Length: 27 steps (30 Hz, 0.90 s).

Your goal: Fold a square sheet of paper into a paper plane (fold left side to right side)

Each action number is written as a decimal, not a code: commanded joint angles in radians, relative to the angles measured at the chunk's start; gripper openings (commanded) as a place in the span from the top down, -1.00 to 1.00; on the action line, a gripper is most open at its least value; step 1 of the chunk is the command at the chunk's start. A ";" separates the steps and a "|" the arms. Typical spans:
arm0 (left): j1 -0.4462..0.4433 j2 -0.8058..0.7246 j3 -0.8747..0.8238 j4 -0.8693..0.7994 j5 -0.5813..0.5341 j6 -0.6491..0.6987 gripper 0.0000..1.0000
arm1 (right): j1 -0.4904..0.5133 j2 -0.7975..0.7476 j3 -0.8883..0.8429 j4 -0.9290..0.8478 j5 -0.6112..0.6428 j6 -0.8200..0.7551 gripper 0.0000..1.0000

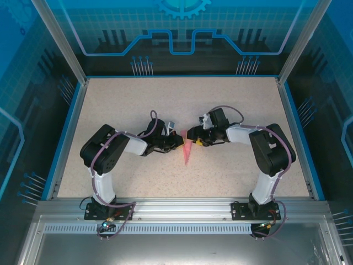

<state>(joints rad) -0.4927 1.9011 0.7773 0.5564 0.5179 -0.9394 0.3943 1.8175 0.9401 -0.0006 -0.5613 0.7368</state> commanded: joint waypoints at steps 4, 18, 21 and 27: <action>0.013 -0.013 -0.007 -0.016 0.021 0.032 1.00 | 0.015 0.013 0.038 -0.031 -0.019 -0.001 -0.19; 0.013 -0.010 -0.006 -0.025 0.018 0.036 1.00 | 0.020 0.050 0.067 -0.072 0.018 -0.014 -0.21; 0.014 -0.010 -0.004 -0.029 0.018 0.039 1.00 | 0.022 0.059 0.077 -0.073 0.012 -0.014 -0.22; 0.013 -0.011 -0.003 -0.032 0.020 0.040 1.00 | 0.030 0.080 0.100 -0.085 0.014 -0.016 -0.23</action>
<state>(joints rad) -0.4908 1.9011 0.7773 0.5426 0.5182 -0.9321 0.4057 1.8736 1.0119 -0.0532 -0.5522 0.7361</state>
